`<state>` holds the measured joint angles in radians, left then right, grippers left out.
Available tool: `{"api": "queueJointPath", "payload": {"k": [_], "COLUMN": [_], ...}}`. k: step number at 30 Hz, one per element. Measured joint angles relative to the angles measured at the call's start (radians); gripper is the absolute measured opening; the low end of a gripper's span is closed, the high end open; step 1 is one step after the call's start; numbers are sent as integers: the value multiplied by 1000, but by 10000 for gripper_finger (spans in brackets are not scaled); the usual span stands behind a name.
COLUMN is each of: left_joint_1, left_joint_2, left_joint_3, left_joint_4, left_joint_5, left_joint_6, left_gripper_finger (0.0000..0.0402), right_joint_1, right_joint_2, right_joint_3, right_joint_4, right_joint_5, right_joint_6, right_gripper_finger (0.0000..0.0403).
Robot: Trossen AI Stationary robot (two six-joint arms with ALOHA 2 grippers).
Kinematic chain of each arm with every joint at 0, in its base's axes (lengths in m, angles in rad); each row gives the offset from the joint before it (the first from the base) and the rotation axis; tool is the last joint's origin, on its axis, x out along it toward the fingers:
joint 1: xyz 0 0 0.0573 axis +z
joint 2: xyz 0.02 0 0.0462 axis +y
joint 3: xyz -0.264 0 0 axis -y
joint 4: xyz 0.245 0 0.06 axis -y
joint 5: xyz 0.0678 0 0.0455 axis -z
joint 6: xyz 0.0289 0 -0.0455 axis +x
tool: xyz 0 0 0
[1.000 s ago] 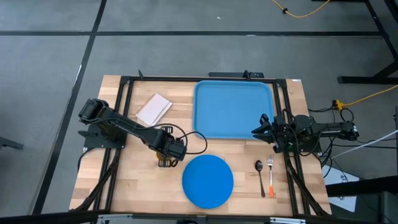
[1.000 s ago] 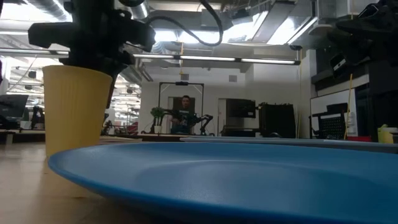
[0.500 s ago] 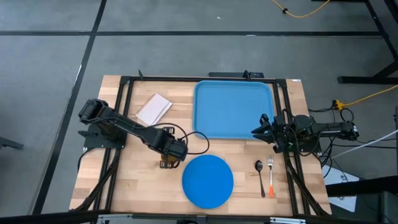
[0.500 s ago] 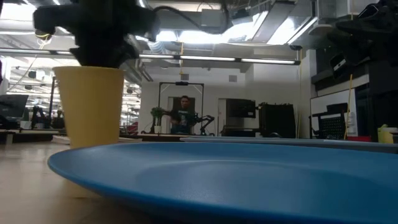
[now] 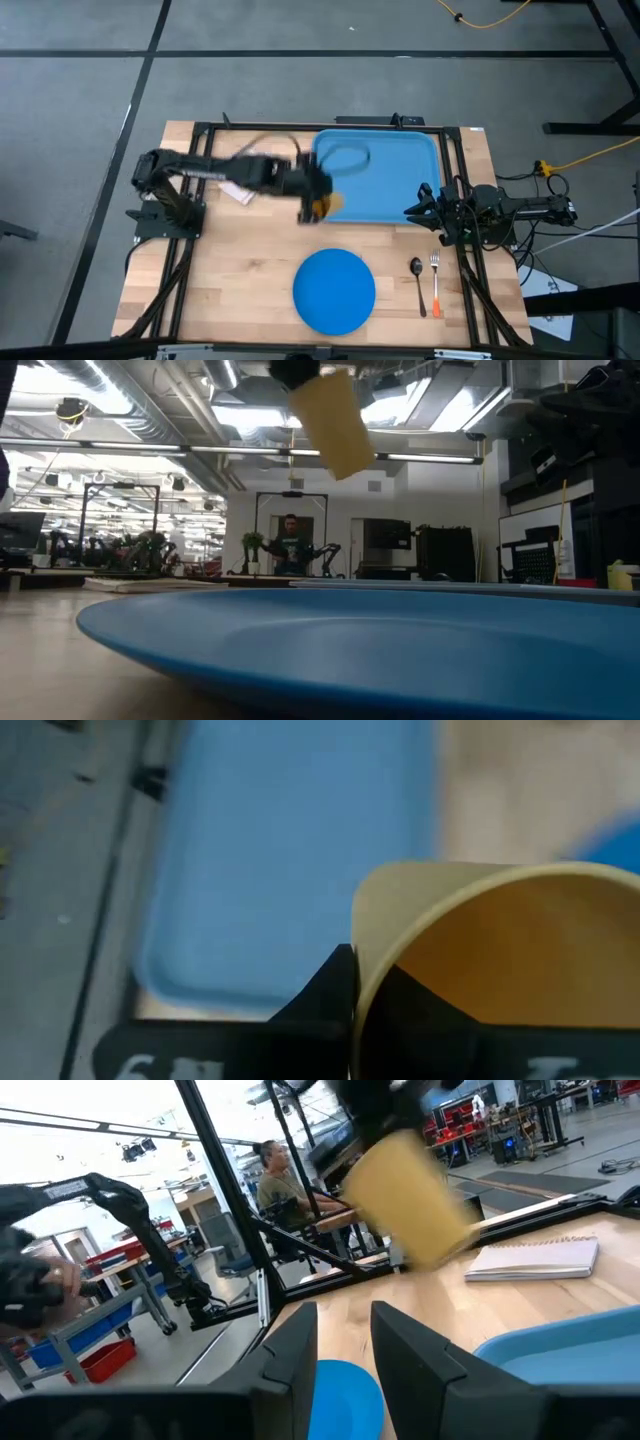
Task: Pick and place plate/cup/fork/spoon on tray
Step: Put the yellow cup on the blue tray
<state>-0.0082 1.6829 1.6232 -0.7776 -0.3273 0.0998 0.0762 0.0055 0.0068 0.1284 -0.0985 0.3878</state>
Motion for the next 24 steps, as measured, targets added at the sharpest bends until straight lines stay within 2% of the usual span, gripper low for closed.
{"api": "queueJointPath", "payload": {"k": [3, 8, 11, 14, 19, 24], "left_joint_1": [127, 310, 369, 401, 413, 412], "left_joint_2": [1, 56, 118, 186, 315, 436], "left_joint_3": [0, -1, 0, 21, 173, 376], "left_joint_4": [87, 260, 386, 421, 336, 127], "left_joint_5": [27, 165, 252, 300, 311, 326], "left_joint_6": [48, 18, 15, 9, 0, 0], "left_gripper_finger": [1, 1, 1, 0, 0, 0], "right_joint_1": [0, 0, 0, 0, 0, 0], "right_joint_2": [0, 0, 0, 2, 3, 5], "right_joint_3": [0, 0, 0, 0, 0, 0], "right_joint_4": [0, 0, 1, 0, 12, 16], "right_joint_5": [0, 0, 0, 0, 3, 3], "right_joint_6": [-2, -2, -2, -2, -1, 33], "right_gripper_finger": [102, 102, 102, 102, 102, 102]}}
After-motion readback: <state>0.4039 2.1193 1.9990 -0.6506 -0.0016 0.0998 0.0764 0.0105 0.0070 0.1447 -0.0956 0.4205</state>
